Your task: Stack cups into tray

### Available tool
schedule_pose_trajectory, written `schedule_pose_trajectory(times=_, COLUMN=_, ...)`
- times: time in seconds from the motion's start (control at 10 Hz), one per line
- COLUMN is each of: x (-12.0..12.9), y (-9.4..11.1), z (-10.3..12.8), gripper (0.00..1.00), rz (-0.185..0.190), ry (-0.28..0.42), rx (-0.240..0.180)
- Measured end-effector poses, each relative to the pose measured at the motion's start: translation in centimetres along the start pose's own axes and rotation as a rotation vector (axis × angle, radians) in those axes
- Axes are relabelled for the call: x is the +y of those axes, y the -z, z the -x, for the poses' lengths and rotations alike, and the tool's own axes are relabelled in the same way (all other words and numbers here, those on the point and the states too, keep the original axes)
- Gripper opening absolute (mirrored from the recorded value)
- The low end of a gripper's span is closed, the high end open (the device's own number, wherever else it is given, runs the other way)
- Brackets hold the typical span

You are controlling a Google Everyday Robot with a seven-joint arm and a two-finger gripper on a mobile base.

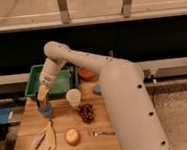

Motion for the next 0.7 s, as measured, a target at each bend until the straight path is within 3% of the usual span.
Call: schedule_pose_trajectory(times=0.7, x=-0.6, y=-1.6, z=-0.7, gripper=0.00, rz=0.026, ry=-0.004, rx=0.010)
